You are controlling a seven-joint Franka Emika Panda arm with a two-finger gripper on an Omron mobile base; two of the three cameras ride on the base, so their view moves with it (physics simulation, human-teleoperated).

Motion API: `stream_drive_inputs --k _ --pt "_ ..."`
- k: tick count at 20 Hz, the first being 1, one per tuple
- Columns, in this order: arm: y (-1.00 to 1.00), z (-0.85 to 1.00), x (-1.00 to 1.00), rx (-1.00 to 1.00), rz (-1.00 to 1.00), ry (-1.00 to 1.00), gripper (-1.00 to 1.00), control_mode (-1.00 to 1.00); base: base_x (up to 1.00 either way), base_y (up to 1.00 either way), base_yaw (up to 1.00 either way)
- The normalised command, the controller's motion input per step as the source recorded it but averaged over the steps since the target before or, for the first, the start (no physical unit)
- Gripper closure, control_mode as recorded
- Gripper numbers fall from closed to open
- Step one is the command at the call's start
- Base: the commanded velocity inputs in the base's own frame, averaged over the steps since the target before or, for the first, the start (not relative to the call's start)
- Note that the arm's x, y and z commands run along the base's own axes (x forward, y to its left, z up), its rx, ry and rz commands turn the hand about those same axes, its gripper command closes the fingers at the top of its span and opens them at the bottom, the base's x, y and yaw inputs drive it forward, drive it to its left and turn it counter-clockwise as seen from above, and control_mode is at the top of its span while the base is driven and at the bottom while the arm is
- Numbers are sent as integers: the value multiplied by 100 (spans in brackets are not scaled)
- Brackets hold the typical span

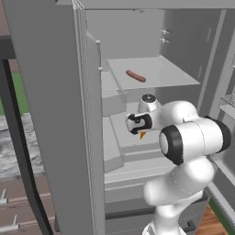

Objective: Retrieve the sausage and cheese from the fridge and place them on the cutting board on the counter.

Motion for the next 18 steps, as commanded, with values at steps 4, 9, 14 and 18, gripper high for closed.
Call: stream_drive_inputs --k 4,9,14,18 --pt "0 -29 0 0 -3 0 100 -100 0 0 0" --pt "0 -18 0 0 -3 1 100 -100 0 0 0" --pt "-13 0 -11 1 1 -3 100 -100 0 0 0" --pt "-27 0 -78 4 0 -34 100 -100 0 0 0"
